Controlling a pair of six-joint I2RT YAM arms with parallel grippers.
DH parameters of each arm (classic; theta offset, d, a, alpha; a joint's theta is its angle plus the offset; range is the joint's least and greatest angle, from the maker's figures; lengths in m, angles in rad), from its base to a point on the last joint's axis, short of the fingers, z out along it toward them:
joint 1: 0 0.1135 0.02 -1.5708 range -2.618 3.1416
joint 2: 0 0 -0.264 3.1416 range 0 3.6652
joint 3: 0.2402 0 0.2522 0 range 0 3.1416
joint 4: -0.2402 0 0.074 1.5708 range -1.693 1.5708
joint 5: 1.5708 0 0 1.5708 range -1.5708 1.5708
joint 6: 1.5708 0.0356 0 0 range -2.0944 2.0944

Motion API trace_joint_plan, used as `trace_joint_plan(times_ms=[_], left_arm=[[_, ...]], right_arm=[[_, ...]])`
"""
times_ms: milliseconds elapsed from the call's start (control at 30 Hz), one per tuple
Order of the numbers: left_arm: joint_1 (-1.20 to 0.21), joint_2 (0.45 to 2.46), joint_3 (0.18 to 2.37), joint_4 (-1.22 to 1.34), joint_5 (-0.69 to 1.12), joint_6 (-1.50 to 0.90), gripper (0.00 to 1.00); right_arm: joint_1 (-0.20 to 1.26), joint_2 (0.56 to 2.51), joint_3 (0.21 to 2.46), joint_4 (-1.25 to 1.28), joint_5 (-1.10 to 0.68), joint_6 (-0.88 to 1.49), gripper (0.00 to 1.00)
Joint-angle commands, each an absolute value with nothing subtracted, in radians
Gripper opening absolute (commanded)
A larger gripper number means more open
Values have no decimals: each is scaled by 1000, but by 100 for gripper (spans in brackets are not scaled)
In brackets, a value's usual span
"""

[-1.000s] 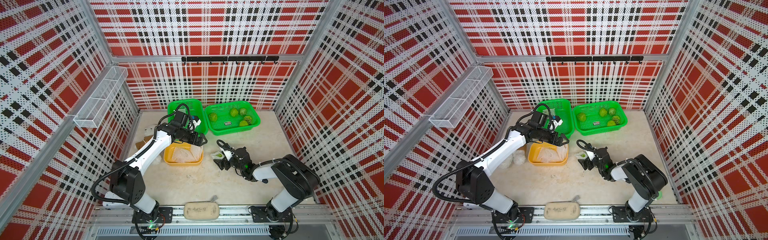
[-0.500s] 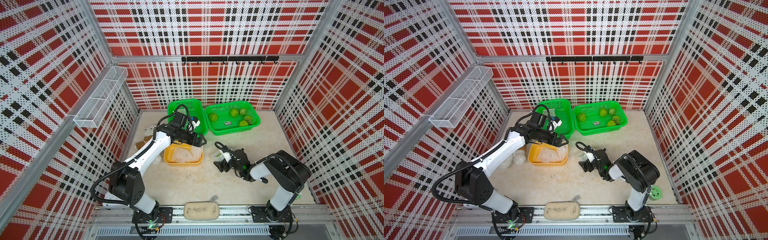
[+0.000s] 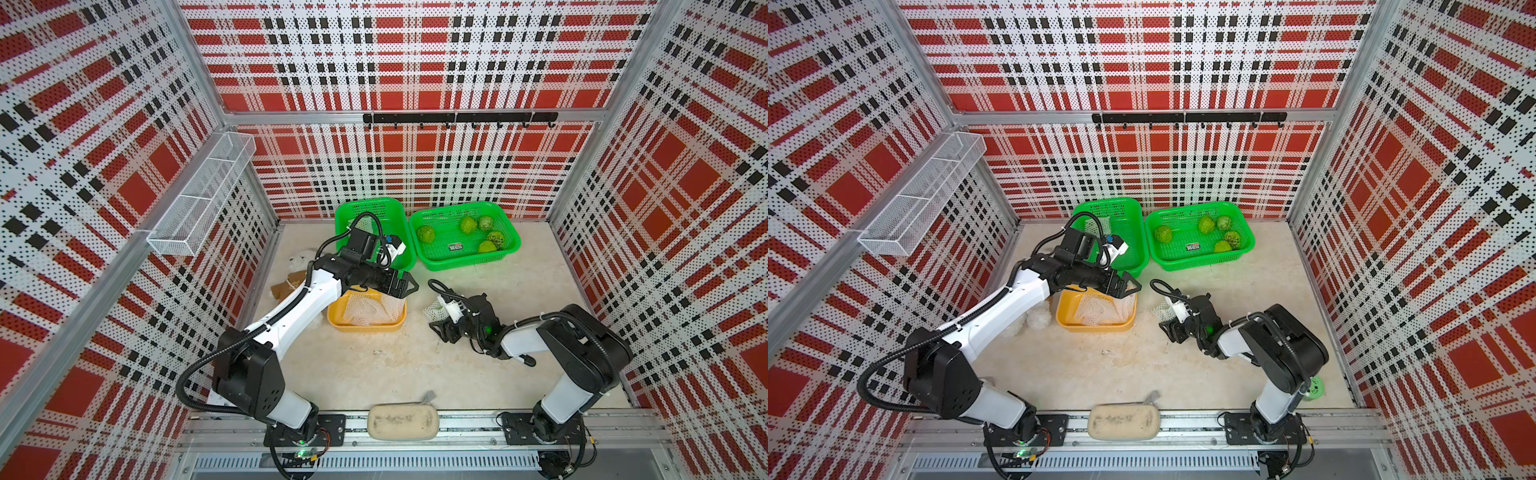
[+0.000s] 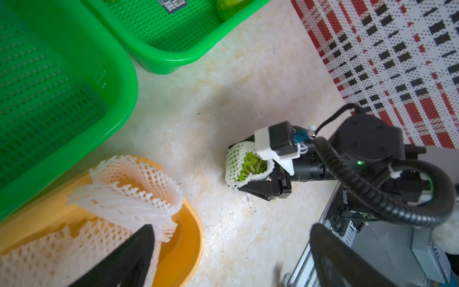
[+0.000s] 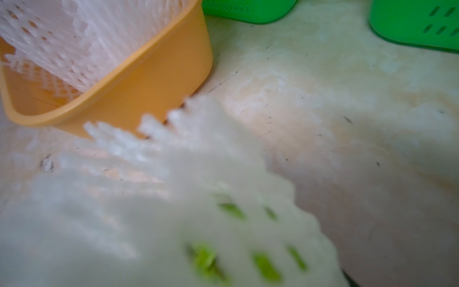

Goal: Sleeve custard apples in foam nets
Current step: Put on the foam net on the custard apple.

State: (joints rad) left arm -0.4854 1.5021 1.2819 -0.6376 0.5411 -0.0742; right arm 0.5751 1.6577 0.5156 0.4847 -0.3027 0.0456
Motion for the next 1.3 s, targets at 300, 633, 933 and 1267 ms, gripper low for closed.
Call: trace_joint_plan(times_ms=[300, 633, 933, 1267], left_arm=[[-637, 1289, 1131, -371, 632, 75, 99], [-743, 1208, 1052, -312, 649, 186, 99], [-773, 1098, 945, -214, 475, 126, 99], [-796, 1075, 827, -83, 486, 57, 99]], right_arm=[[542, 1356, 780, -362, -683, 94, 58], [535, 1229, 945, -695, -822, 92, 61], [527, 1416, 1025, -913, -559, 169, 62], [528, 1721, 1160, -1036, -301, 125, 72]])
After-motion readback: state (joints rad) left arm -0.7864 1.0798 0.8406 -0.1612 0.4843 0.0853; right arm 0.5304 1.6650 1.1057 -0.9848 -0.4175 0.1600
